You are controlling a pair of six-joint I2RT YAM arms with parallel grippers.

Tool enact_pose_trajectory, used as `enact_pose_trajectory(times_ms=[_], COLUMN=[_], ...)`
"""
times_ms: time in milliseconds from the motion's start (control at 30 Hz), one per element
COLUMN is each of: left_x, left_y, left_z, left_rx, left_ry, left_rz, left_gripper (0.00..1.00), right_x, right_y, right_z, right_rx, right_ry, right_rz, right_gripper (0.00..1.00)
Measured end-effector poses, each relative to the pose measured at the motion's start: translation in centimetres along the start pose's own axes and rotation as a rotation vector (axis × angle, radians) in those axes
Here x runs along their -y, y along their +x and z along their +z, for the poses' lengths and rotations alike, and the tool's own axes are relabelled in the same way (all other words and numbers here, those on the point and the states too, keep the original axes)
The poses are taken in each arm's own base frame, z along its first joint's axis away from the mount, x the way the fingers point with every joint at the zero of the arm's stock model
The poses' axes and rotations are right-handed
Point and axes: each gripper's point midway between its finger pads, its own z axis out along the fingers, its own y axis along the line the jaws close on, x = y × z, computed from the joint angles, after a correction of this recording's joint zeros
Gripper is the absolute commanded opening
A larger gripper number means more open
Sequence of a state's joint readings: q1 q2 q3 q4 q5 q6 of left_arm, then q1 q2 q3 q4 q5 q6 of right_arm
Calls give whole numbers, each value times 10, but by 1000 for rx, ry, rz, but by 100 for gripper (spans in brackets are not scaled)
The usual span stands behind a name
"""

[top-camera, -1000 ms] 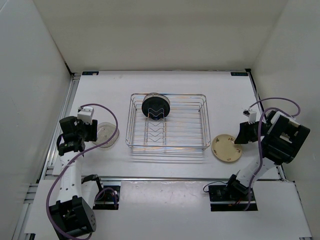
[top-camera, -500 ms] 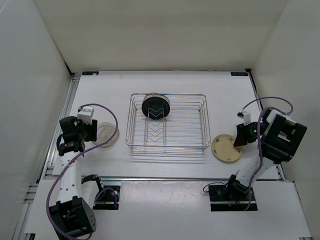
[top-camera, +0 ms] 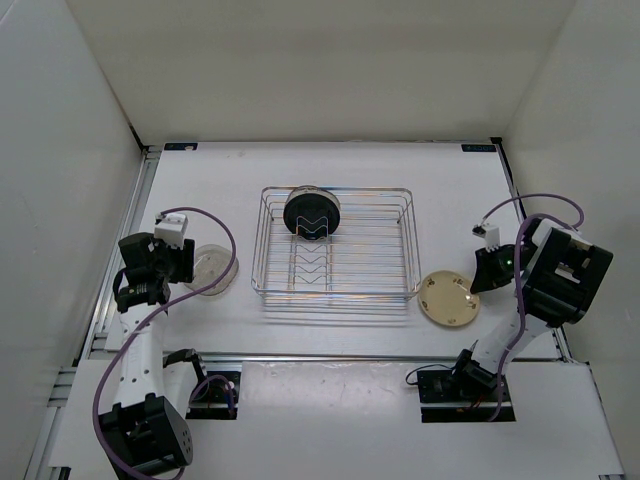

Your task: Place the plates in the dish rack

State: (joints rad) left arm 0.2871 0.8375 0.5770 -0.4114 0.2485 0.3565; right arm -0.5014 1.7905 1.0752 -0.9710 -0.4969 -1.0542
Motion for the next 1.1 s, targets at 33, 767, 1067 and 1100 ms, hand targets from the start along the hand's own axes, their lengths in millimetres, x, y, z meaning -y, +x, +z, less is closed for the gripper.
enact_pose_trajectory(times_ms=[33,767,1067,1100], left_x=[0,-1,-1,-1], left_y=[0,-4,-4,-4], left_z=[0,-3,-3,-3], left_rx=[0,18,18,18], left_ry=[0,-7,-7,-7], left_rz=[0,5,5,5], left_gripper=[68,67,67,67], right_x=[0,3,22,23], right_y=[0,-15,-35,-38], right_z=[0,3,3,2], right_rx=[0,64,143,151], right_ry=[0,17,86,95], right_rz=[-1,88,128,133], right_gripper=[14,1,1,1])
